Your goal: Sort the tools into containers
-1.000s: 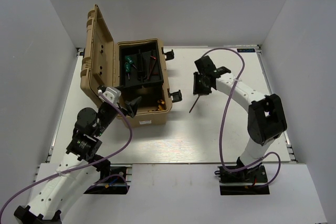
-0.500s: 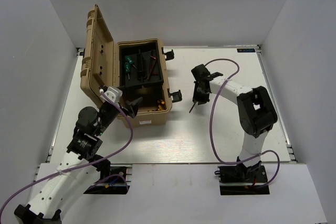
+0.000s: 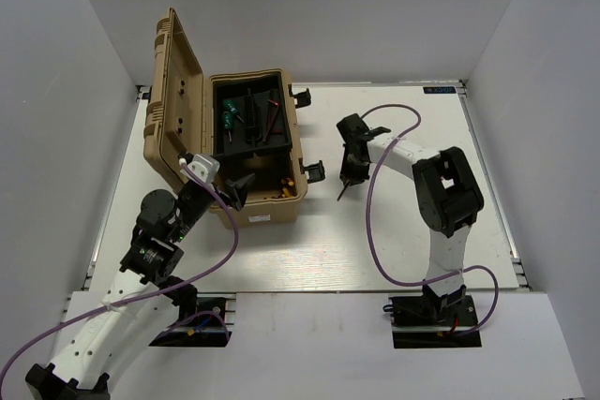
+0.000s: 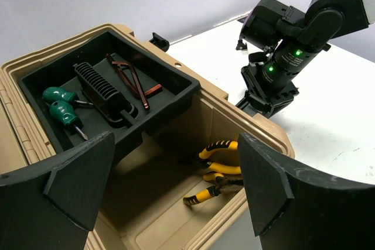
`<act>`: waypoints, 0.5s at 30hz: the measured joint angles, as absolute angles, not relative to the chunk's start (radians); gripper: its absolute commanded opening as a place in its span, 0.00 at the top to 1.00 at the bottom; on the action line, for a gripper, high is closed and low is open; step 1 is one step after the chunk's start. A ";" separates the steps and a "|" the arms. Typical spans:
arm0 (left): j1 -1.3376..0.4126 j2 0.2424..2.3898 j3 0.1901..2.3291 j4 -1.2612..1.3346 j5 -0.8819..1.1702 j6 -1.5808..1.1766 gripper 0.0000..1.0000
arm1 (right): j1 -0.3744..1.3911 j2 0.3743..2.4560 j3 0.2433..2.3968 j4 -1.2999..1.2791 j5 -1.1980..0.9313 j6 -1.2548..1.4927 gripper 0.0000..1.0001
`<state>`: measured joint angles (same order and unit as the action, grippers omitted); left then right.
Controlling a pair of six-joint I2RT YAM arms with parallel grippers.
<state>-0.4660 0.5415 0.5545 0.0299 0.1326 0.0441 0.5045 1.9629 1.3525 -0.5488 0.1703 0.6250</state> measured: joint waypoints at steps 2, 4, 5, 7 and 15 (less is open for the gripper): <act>-0.466 0.542 0.554 0.030 0.133 0.044 0.04 | 0.505 1.966 1.352 -0.546 0.173 0.626 0.70; -0.466 0.542 0.554 0.030 0.133 0.044 0.04 | 0.504 1.966 1.351 -0.543 0.175 0.625 0.77; -0.466 0.542 0.554 0.030 0.133 0.044 0.04 | 0.504 1.966 1.350 -0.542 0.178 0.624 0.81; -0.466 0.542 0.554 0.030 0.133 0.044 0.04 | 0.504 1.966 1.345 -0.536 0.181 0.620 0.90; -0.466 0.542 0.554 0.030 0.133 0.045 0.04 | 0.486 1.958 1.331 -0.508 0.151 0.622 1.00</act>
